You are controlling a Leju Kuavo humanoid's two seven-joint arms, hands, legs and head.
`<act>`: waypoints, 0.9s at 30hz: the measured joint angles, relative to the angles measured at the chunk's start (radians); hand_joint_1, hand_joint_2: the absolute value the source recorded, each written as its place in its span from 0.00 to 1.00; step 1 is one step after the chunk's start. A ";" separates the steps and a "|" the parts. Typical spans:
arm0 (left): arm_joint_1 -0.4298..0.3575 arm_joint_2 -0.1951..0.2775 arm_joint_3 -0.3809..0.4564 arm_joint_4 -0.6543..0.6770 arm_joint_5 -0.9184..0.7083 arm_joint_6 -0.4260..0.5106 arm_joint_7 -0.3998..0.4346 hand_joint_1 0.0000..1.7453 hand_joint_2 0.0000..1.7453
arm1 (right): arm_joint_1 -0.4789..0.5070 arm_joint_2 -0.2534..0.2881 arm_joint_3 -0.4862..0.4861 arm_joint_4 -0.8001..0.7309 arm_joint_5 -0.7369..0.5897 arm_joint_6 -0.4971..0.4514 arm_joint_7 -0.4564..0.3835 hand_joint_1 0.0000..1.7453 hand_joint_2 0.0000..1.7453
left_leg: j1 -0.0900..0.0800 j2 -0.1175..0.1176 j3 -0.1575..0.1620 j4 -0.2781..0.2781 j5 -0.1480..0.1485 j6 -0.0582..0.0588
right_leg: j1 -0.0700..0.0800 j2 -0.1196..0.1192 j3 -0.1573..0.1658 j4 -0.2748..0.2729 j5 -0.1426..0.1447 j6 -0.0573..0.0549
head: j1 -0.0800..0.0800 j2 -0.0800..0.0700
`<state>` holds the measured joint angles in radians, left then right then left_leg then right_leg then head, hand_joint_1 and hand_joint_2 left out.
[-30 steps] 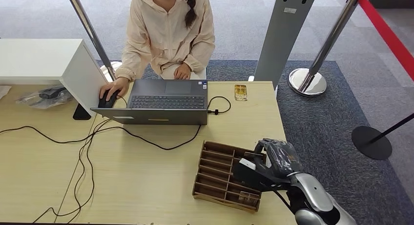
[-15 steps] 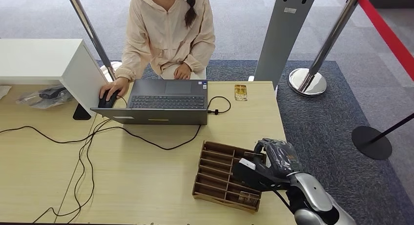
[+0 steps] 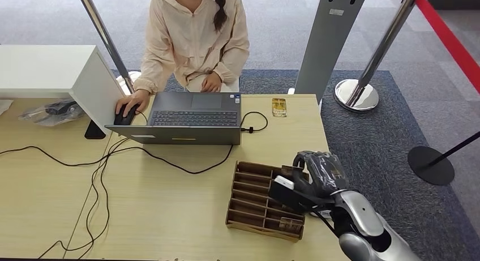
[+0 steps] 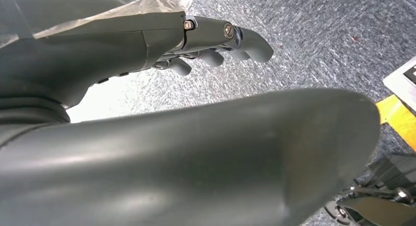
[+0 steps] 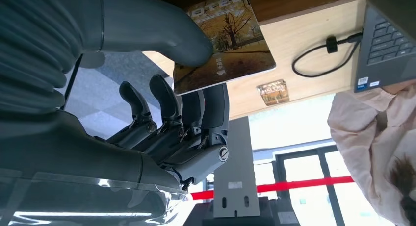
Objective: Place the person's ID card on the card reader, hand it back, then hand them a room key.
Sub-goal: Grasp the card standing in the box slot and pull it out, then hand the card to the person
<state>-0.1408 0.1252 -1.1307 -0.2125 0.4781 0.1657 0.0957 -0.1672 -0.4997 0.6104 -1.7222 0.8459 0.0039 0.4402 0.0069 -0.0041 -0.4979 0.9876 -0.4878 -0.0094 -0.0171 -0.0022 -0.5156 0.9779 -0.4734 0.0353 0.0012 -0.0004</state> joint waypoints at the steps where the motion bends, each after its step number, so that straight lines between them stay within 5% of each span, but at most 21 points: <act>1: 0.000 0.000 0.000 0.000 -0.001 -0.002 0.001 0.00 0.00 | -0.005 0.003 0.000 0.000 0.004 0.000 -0.004 0.72 1.00 | 0.000 0.000 0.000 0.000 0.000 0.000 | 0.000 0.000 0.000 0.000 0.000 0.000 | 0.000 0.000; 27: -0.002 -0.020 -0.001 0.000 -0.038 -0.021 -0.003 0.00 0.00 | -0.310 0.095 0.006 -0.014 0.034 0.005 -0.021 0.80 1.00 | 0.000 -0.001 -0.002 0.000 0.000 0.000 | 0.000 -0.001 -0.002 0.000 0.000 0.000 | 0.000 0.000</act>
<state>-0.1433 0.1056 -1.1319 -0.2125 0.4399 0.1447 0.0924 -0.4767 -0.4048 0.6160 -1.7360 0.8796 0.0088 0.4193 0.0069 -0.0047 -0.5003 0.9877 -0.4876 -0.0094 -0.0171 -0.0028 -0.5179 0.9781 -0.4733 0.0353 0.0012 -0.0004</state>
